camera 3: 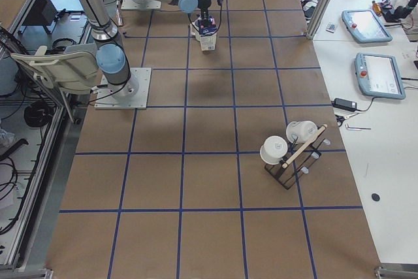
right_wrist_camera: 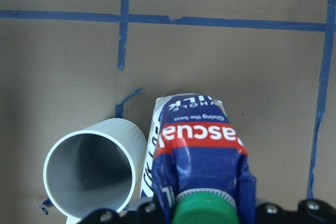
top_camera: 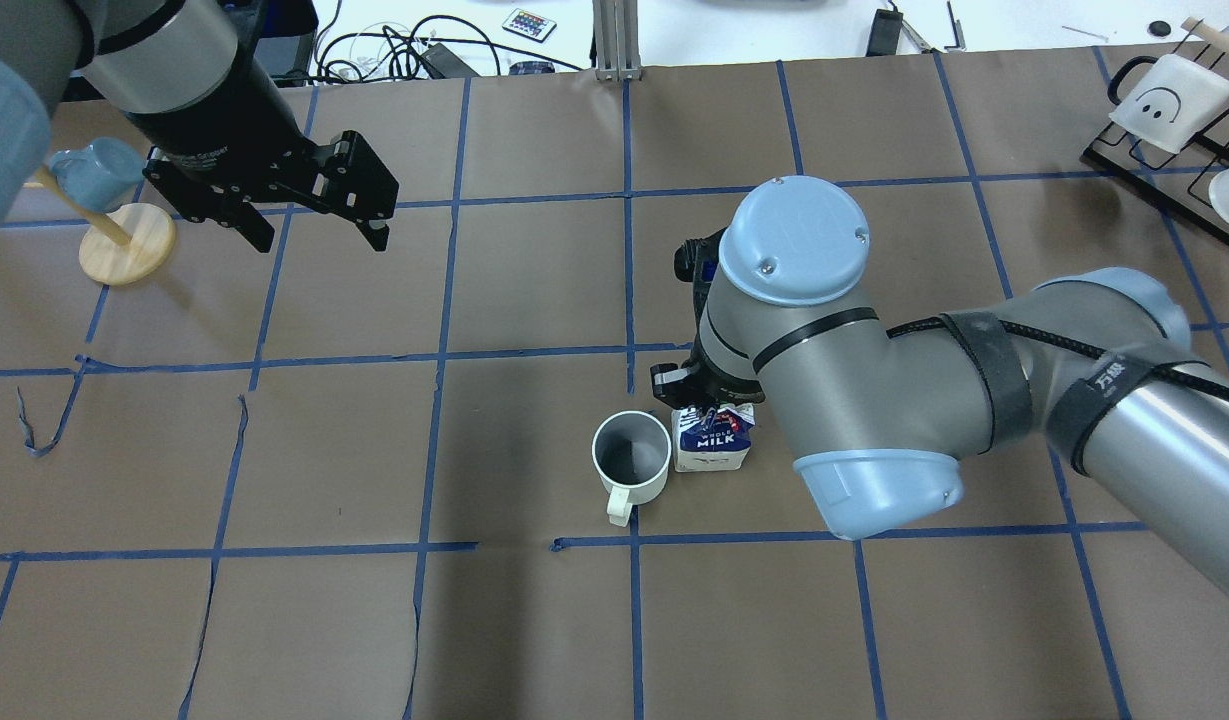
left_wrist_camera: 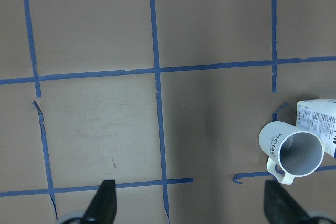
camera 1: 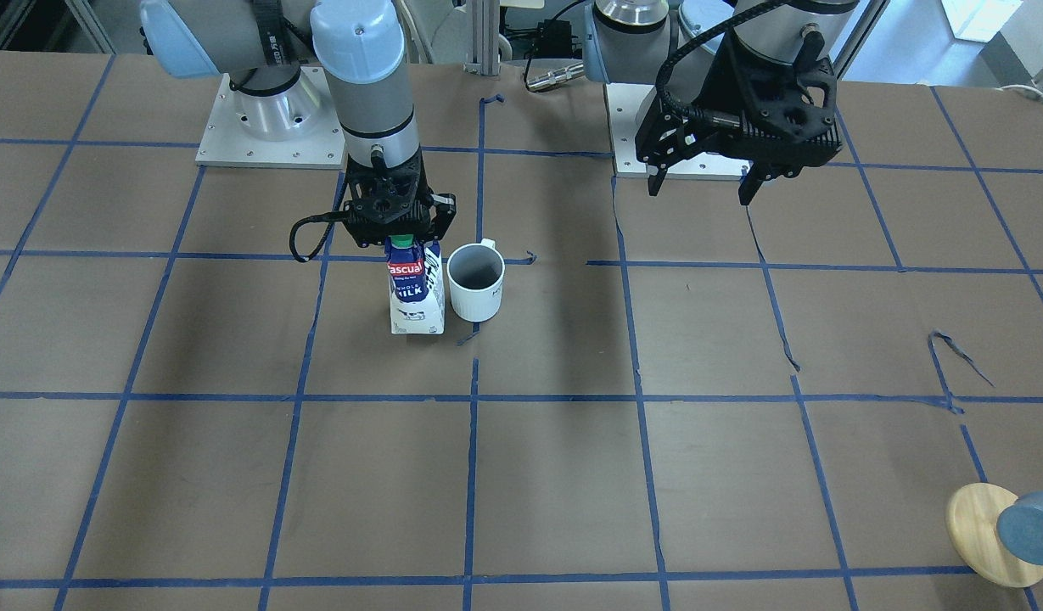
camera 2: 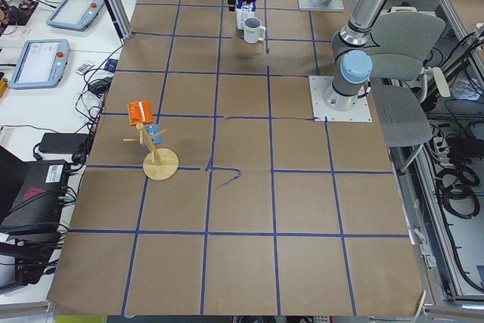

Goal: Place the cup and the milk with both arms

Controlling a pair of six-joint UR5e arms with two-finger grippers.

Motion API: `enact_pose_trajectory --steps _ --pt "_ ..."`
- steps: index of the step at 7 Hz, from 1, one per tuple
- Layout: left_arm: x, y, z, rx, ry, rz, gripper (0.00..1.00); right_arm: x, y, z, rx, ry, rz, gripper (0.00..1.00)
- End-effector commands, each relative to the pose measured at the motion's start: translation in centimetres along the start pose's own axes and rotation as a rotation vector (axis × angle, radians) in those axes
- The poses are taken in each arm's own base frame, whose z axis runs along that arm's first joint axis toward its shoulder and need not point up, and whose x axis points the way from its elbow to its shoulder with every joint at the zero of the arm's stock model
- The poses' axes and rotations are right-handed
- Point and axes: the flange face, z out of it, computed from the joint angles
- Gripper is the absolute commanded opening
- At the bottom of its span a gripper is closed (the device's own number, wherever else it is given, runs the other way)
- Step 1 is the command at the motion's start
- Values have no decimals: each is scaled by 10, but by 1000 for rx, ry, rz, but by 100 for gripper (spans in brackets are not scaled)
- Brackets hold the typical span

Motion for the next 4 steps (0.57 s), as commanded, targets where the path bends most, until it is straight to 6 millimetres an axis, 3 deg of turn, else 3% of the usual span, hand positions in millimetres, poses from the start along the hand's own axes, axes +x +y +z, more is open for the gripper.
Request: enact_pose_trajectory --steps 1,4 --pt "1 1 -1 0 -1 1 100 -2 7 3 -13 -1 -6 34" --pt "-1 3 2 -4 0 -2 100 -6 9 2 -13 -5 -13 35"
